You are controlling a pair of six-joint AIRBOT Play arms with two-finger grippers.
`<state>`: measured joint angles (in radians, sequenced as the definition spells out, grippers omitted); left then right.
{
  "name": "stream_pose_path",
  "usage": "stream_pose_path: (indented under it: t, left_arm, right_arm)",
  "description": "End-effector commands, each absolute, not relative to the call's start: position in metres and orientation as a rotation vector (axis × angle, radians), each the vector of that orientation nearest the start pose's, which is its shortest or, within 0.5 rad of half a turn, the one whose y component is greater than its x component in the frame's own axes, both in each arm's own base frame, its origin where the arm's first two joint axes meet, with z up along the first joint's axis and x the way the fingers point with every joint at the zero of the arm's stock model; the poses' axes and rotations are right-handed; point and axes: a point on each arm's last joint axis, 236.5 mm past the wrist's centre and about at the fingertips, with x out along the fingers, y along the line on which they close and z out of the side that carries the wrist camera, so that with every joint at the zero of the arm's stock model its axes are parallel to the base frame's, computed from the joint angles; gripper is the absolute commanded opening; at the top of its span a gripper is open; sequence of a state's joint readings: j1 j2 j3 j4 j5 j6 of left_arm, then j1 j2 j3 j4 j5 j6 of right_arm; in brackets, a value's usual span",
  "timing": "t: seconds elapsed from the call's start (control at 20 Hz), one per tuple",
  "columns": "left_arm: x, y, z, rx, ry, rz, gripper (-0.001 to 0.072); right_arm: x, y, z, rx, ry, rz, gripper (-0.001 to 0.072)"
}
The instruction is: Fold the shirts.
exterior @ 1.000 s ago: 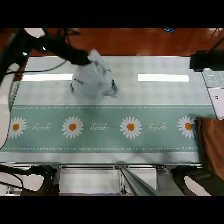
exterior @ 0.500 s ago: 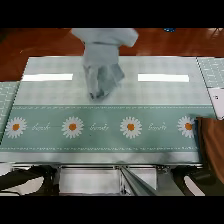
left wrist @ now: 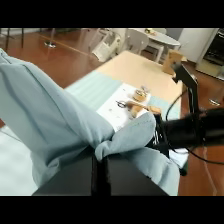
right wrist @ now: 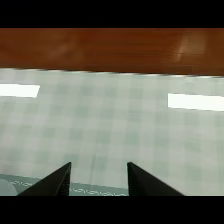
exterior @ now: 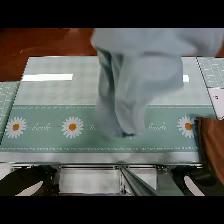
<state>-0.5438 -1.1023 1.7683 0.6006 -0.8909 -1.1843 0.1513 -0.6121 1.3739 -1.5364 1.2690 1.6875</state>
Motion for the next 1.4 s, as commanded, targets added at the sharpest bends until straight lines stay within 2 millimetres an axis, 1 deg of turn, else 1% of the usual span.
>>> stream_pose_path:
  t: [0.0, 0.05, 0.1, 0.2, 0.25, 0.35, 0.4, 0.45, 0.5, 0.55, 0.6, 0.65, 0.7, 0.75, 0.8, 0.85, 0.9, 0.95, 1.0, 1.05, 1.1, 1.15, 1.2, 1.25, 1.3, 1.35]
  left_arm:
    - [0.243, -0.337, 0.383, -0.378, 0.308, -1.196, 0.0020]
    - [0.244, -0.330, 0.351, -0.388, 0.366, -1.160, 0.0020]
    - [0.246, -0.319, 0.313, -0.411, 0.445, -1.110, 0.0020]
    - [0.241, -0.297, 0.234, -0.425, 0.617, -1.035, 0.0021]
    - [0.233, -0.288, 0.193, -0.424, 0.714, -1.006, 0.0021]
    - [0.214, -0.267, 0.104, -0.421, 0.933, -0.936, 0.0021]
    - [0.208, -0.256, 0.067, -0.421, 1.012, -0.885, 0.0021]
    - [0.206, -0.241, 0.034, -0.418, 1.070, -0.819, 0.0021]
    - [0.207, -0.226, 0.009, -0.418, 1.102, -0.755, 0.0021]
    - [0.210, -0.211, -0.010, -0.426, 1.129, -0.692, 0.0022]
    - [0.211, -0.199, -0.022, -0.444, 1.153, -0.646, 0.0037]
    - [0.212, -0.191, -0.030, -0.469, 1.175, -0.610, 0.0244]
    - [0.214, -0.186, -0.034, -0.487, 1.192, -0.590, 0.0512]
    - [0.219, -0.181, -0.035, -0.495, 1.199, -0.572, 0.0510]
    - [0.228, -0.174, -0.030, -0.494, 1.188, -0.551, 0.0509]
    - [0.242, -0.162, -0.016, -0.506, 1.163, -0.527, 0.0509]
    - [0.257, -0.149, 0.007, -0.525, 1.124, -0.512, 0.0509]
    - [0.274, -0.130, 0.035, -0.542, 1.071, -0.489, 0.0509]
    - [0.288, -0.108, 0.062, -0.545, 1.008, -0.458, 0.0508]
    - [0.301, -0.081, 0.087, -0.554, 0.940, -0.402, 0.0509]
    - [0.306, -0.056, 0.100, -0.575, 0.899, -0.342, 0.0508]
    - [0.300, -0.038, 0.096, -0.644, 0.914, -0.279, 0.0509]
    - [0.288, -0.036, 0.080, -0.744, 0.966, -0.245, 0.0509]
    - [0.272, -0.048, 0.054, -0.829, 1.039, -0.260, 0.0509]
    - [0.258, -0.070, 0.033, -0.920, 1.098, -0.311, 0.0509]
    - [0.240, -0.099, 0.019, -0.967, 1.135, -0.434, 0.0508]
  right_arm:
    - [0.262, 0.050, 0.308, 0.094, 0.540, 0.155, 0.0402]
    - [0.262, 0.050, 0.306, 0.093, 0.547, 0.155, 0.0402]
    - [0.262, 0.050, 0.301, 0.093, 0.561, 0.155, 0.0402]
    - [0.264, 0.054, 0.285, 0.102, 0.604, 0.162, 0.0402]
    - [0.264, 0.059, 0.274, 0.113, 0.632, 0.178, 0.0402]
    - [0.265, 0.075, 0.244, 0.153, 0.708, 0.227, 0.0402]
    - [0.264, 0.084, 0.226, 0.179, 0.753, 0.256, 0.0402]
    - [0.264, 0.092, 0.209, 0.202, 0.791, 0.277, 0.0402]
    - [0.265, 0.094, 0.190, 0.215, 0.828, 0.278, 0.0401]
    - [0.266, 0.093, 0.170, 0.217, 0.864, 0.268, 0.0402]
    - [0.267, 0.092, 0.151, 0.217, 0.892, 0.253, 0.0401]
    - [0.267, 0.091, 0.131, 0.238, 0.925, 0.234, 0.0401]
    - [0.265, 0.091, 0.111, 0.267, 0.962, 0.215, 0.0401]
    - [0.263, 0.093, 0.092, 0.289, 0.991, 0.211, 0.0402]
    - [0.265, 0.092, 0.078, 0.296, 0.995, 0.201, 0.0401]
    - [0.271, 0.084, 0.075, 0.285, 0.976, 0.175, 0.0401]
    - [0.280, 0.066, 0.083, 0.266, 0.940, 0.121, 0.0402]
    - [0.291, 0.038, 0.102, 0.240, 0.883, 0.040, 0.0402]
    - [0.298, 0.002, 0.123, 0.208, 0.823, -0.061, 0.0401]
    - [0.299, -0.040, 0.141, 0.179, 0.773, -0.186, 0.0401]
    - [0.290, -0.086, 0.149, 0.162, 0.752, -0.335, 0.0402]
    - [0.271, -0.117, 0.138, 0.216, 0.794, -0.456, 0.0401]
    - [0.251, -0.128, 0.112, 0.341, 0.864, -0.523, 0.0401]
    - [0.245, -0.117, 0.080, 0.455, 0.916, -0.494, 0.0402]
    - [0.247, -0.093, 0.050, 0.545, 0.957, -0.408, 0.0401]
    - [0.249, -0.058, 0.021, 0.636, 1.007, -0.290, 0.0401]
